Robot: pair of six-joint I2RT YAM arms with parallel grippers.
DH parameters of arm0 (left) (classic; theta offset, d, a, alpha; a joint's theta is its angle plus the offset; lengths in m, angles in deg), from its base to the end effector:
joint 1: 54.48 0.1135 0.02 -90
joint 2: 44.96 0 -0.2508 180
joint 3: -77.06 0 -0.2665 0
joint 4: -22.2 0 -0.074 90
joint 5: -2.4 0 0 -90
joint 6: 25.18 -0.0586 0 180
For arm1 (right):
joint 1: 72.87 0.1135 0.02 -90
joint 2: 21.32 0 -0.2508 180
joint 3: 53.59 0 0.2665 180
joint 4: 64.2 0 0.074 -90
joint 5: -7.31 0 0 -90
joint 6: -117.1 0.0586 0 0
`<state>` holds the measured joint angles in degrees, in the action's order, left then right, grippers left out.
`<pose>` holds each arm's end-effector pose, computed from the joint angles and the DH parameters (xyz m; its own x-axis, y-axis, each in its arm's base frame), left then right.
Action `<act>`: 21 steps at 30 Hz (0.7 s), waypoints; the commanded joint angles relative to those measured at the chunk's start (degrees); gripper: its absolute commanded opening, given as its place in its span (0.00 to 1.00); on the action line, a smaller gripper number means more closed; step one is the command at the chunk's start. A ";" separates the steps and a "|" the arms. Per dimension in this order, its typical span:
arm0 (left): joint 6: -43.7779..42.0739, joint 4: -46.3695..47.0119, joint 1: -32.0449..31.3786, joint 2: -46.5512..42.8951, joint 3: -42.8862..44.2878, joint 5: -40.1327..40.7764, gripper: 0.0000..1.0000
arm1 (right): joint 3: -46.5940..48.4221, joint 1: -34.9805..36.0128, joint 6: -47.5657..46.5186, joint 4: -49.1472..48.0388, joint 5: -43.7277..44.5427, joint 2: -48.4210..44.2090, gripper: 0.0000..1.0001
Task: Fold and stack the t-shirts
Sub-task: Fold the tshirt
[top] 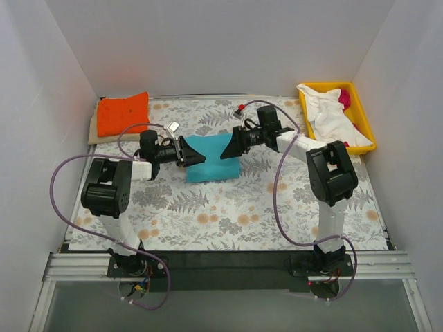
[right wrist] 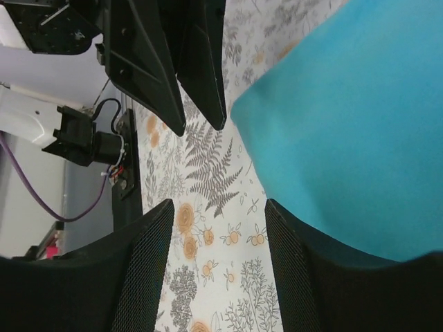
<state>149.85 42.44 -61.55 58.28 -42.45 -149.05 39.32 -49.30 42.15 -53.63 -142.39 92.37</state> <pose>0.3582 -0.0963 0.1377 -0.8938 -0.3689 0.2550 -0.3036 0.0794 -0.9495 0.3999 0.2297 0.1947 -0.6884 -0.1574 -0.7081 -0.7237 0.2159 0.6555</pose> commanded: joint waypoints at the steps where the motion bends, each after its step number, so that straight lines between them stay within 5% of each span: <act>1: 6.10 7.24 -0.05 3.52 -2.13 -0.08 0.33 | -3.60 0.86 2.97 -4.86 -1.39 3.72 0.52; 11: 1.28 2.18 3.45 14.27 -6.61 0.28 0.33 | -9.75 -0.28 -0.28 -4.68 1.69 12.17 0.46; 16: -6.87 -9.31 6.98 10.59 -4.52 0.98 0.33 | -10.82 -2.65 -0.46 -3.81 3.27 8.05 0.46; 21: -16.46 -19.62 11.64 0.95 -1.17 0.28 0.34 | -8.19 -2.74 -7.82 9.18 5.37 -1.44 0.44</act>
<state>142.60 31.64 -51.87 67.61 -45.90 -150.32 29.73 -51.48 40.16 -53.30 -140.60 98.10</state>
